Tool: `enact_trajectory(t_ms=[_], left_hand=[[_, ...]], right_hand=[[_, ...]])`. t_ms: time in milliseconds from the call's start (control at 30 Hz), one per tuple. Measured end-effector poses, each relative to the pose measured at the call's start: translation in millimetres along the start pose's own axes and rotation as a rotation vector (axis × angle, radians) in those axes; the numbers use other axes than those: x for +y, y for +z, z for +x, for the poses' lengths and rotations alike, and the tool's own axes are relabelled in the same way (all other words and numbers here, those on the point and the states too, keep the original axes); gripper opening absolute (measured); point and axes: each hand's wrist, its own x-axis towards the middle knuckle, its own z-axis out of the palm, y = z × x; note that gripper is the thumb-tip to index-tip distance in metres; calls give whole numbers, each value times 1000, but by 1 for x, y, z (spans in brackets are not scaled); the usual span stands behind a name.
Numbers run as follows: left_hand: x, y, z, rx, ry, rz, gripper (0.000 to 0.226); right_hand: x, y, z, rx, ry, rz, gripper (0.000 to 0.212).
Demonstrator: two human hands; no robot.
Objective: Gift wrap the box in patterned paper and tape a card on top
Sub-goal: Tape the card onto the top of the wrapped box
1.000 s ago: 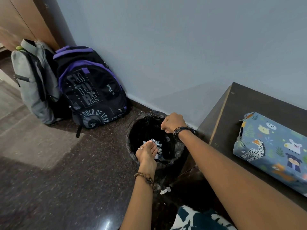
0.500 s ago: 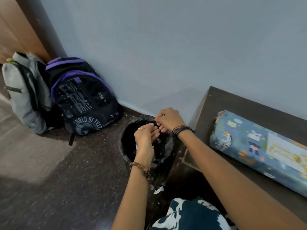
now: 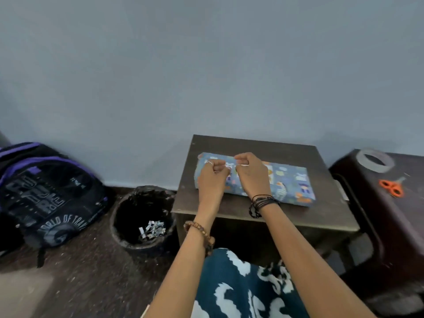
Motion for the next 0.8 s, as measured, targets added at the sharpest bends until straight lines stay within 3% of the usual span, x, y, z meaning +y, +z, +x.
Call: enact_trajectory(t_ms=[133, 233, 333, 433, 600, 800], left_hand=[[-13, -6, 4, 102, 91, 145, 60], [-29, -22, 17, 111, -14, 135, 87], [-45, -22, 22, 40, -109, 149, 75], [-49, -10, 28, 93, -122, 141, 51], [-51, 5, 53, 105, -96, 214, 51], [-52, 21, 80, 98, -83, 256, 47]], right_hand=[[36, -55, -6, 267, 128, -31, 42], [66, -87, -4, 381, 272, -40, 63], [93, -93, -1, 305, 436, 35, 83], [112, -85, 3, 259, 444, 16, 77], [123, -90, 35, 273, 404, 45, 65], [134, -92, 71, 283, 389, 38, 74]])
